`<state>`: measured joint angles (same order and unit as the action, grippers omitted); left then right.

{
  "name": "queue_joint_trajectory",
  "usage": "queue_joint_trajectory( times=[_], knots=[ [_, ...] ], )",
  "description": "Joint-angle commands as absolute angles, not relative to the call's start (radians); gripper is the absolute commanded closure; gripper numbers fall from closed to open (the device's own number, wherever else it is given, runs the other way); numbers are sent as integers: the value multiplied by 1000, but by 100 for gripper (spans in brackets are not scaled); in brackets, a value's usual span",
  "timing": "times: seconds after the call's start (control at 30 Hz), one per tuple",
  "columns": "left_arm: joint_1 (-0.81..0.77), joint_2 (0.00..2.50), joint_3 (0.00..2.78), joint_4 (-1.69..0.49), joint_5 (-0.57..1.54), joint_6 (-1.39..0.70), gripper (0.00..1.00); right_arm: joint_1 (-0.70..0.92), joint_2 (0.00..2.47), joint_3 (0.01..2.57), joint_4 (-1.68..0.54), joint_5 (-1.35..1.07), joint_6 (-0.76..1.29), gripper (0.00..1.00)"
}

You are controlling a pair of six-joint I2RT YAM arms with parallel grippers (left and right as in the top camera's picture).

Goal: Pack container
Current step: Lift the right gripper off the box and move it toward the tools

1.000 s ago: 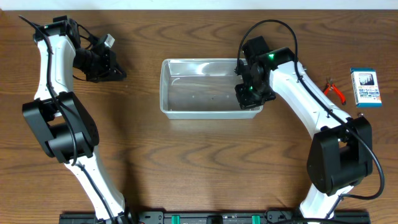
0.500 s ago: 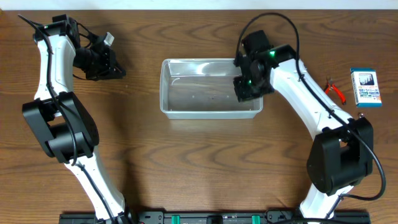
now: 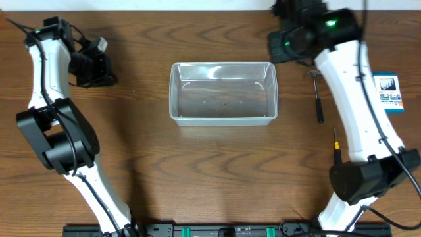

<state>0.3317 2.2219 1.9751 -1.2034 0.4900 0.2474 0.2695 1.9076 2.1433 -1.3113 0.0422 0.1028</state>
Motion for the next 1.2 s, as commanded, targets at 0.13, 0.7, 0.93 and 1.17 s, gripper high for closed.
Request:
queue_joint_trajectory(
  times=[0.13, 0.7, 0.93, 1.17],
  knots=[
    [373, 2192, 1996, -1206, 474, 229, 83, 165, 1822, 2220, -1437, 194, 139, 85],
    [375, 2192, 1996, -1190, 474, 230, 2, -128, 1777, 2207, -1507, 144, 167, 1],
    [375, 2192, 1996, -1190, 474, 230, 2, -128, 1790, 2139, -1499, 142, 104, 1],
    [375, 2192, 1996, -1190, 474, 230, 2, -131, 1792, 1982, -1455, 160, 72, 1]
  ],
)
